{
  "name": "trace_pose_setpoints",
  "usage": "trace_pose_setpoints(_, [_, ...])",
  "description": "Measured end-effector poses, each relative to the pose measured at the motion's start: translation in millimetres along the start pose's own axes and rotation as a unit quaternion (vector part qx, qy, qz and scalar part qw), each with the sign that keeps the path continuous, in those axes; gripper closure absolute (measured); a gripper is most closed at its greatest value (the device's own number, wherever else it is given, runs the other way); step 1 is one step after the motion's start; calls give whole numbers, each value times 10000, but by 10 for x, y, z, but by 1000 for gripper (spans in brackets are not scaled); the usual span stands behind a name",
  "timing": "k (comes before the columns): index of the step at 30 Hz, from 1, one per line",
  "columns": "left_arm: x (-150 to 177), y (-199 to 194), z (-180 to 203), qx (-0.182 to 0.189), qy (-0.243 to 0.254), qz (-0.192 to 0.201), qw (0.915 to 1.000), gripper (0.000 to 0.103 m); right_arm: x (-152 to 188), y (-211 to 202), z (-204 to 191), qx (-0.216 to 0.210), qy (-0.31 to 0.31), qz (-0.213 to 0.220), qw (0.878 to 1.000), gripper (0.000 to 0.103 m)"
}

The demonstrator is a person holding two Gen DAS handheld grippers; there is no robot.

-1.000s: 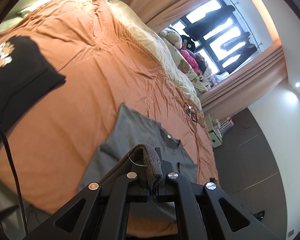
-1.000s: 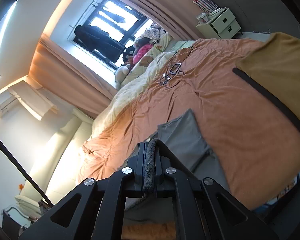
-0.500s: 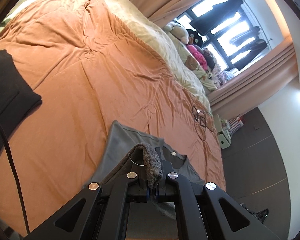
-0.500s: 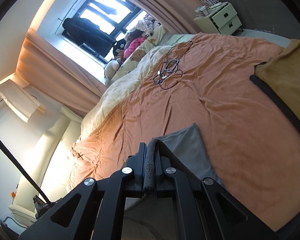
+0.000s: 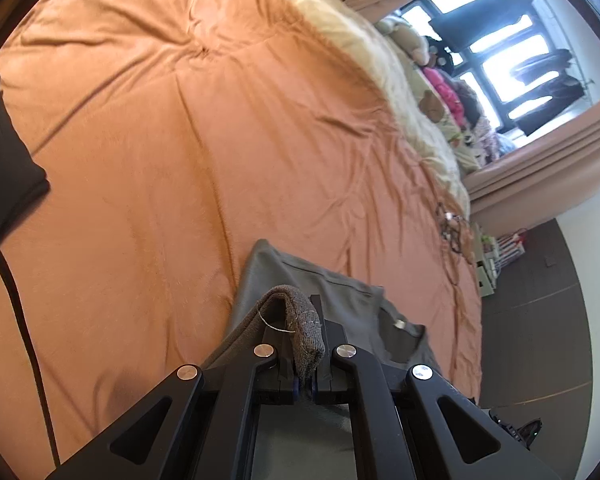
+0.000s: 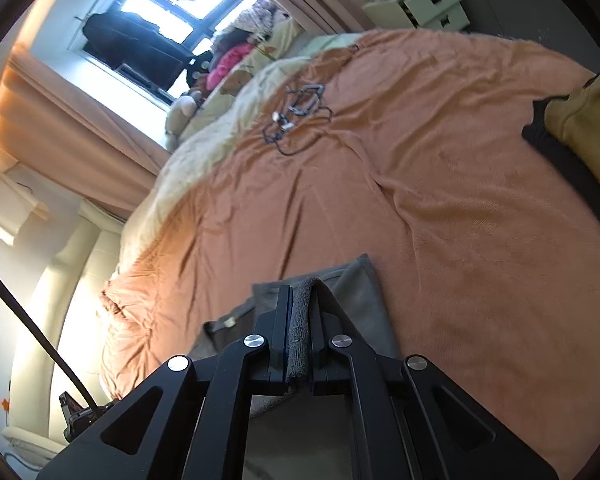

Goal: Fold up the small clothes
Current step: 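Lift the hem with both tools and fold it toward the collar, then lay the hem down over the shirt and open both tools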

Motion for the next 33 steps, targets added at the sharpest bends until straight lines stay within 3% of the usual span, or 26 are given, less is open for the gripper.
trace_pose_setpoints(8, [-22,616,-228,-343,-73,-261,9990,100,-5,414,93,260,88,-264,9993,101])
trace_pose_setpoints(13, [-51,783,-273,-420,-81,-357,9984,100,-11,562,92,392,127,-358,9985,101])
trace_pose_setpoints(18, [2,944,-300,-612,77,-558,9965,100,19,707,105,824,-33,-546,9951,100])
trace_pose_setpoints(20, [54,997,-320,-678,154,-723,9950,92,50,723,97,930,-153,-663,9933,98])
trace_pose_setpoints(21, [76,996,-313,-675,214,-755,9946,88,53,712,74,914,-203,-684,9933,95])
trace_pose_setpoints(22, [77,971,-309,-720,326,-743,9941,72,55,678,44,884,-295,-695,9932,91])
trace_pose_setpoints(23, [74,941,-306,-759,406,-712,9937,51,40,626,18,939,-428,-668,9924,72])
trace_pose_setpoints(24, [55,877,-287,-814,547,-618,9933,44,20,579,8,1026,-553,-620,9912,42])
trace_pose_setpoints(25, [31,801,-263,-859,689,-507,9926,37,0,518,0,1096,-678,-538,9902,33])
trace_pose_setpoints(29, [12,645,-216,-992,1104,-470,9878,36,17,300,-62,1232,-1114,-541,9846,31])
trace_pose_setpoints(33, [152,560,-164,-1203,1784,-728,9739,32,170,161,-142,1385,-1704,-887,9716,31])
Point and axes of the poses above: each gripper's, at about its wrist camera, not at the fingertips, and y roughly the way its jaws point, z to its right, x to its underside, the point moved 8 cm from there along y, roughly the way its jaws point, and after that the axes turned 11 degrees about z, right-handed, at the moved point
